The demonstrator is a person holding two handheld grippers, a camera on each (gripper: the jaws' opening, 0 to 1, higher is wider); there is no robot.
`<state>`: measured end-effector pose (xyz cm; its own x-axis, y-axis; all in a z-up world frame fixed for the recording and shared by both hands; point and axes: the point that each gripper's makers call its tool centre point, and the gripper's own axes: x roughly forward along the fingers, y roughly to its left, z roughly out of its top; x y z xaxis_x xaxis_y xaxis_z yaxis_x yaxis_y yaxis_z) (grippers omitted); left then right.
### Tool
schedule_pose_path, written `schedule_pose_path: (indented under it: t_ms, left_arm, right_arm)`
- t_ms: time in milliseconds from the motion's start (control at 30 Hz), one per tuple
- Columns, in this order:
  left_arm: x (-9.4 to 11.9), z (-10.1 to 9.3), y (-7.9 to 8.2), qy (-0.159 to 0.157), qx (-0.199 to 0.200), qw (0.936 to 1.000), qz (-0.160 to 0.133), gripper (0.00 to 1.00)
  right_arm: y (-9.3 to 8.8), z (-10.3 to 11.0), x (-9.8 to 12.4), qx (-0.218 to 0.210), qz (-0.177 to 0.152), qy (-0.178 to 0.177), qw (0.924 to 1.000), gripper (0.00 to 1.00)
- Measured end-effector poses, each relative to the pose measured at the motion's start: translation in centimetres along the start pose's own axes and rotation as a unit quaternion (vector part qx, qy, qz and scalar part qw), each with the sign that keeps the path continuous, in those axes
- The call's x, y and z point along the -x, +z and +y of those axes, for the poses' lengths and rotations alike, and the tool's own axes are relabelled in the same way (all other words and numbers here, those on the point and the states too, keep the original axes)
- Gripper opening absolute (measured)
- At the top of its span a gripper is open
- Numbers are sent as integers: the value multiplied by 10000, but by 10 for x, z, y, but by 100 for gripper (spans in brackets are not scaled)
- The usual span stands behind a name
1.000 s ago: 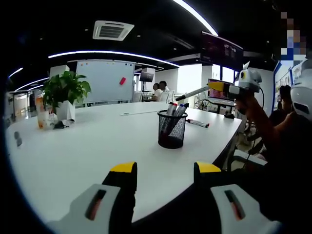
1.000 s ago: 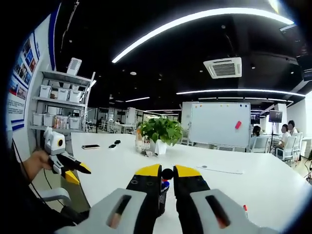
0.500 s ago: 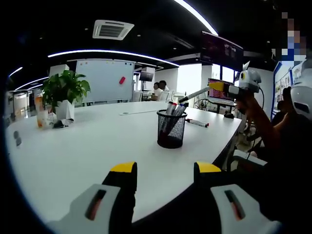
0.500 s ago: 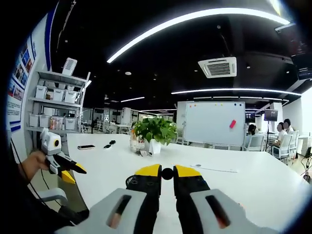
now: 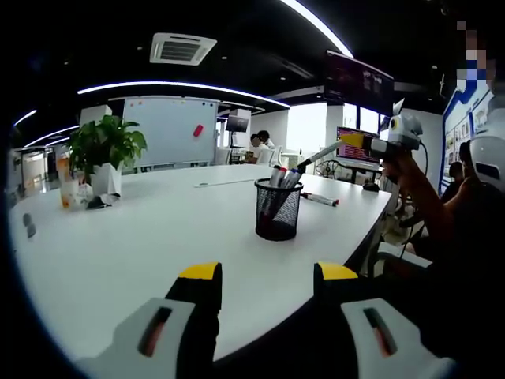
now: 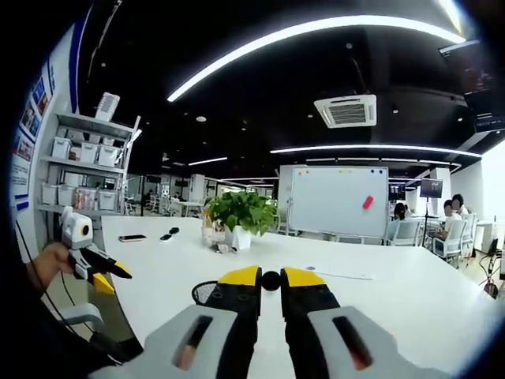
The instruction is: Pick up the whiteboard markers from the pen holder and place them facing the whiteboard neatly
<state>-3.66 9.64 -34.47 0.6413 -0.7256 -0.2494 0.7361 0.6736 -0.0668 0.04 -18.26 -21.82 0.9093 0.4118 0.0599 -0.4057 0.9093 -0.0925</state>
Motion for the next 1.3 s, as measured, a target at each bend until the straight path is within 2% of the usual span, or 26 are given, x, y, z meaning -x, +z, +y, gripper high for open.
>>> schedule_pose_path:
  t_ms: [833,967,1067,1300]
  left_arm:
    - [-1,-1,0,-12,-13,10000,24,48]
    - [-1,-2,-1,-12,-12,10000,34,48]
    - [-1,-2,-1,-10,-14,10000,31,48]
    - [-2,-2,-1,-10,-19,10000,42,48]
  right_arm:
    - [-1,-41,19,61,-40,-526,9986,13]
    - [-3,-48,23,144,-21,-631,9979,13]
    - [-4,-56,26,396,-39,-710,9967,13]
    - [-2,-69,33,447,-93,-843,9954,13]
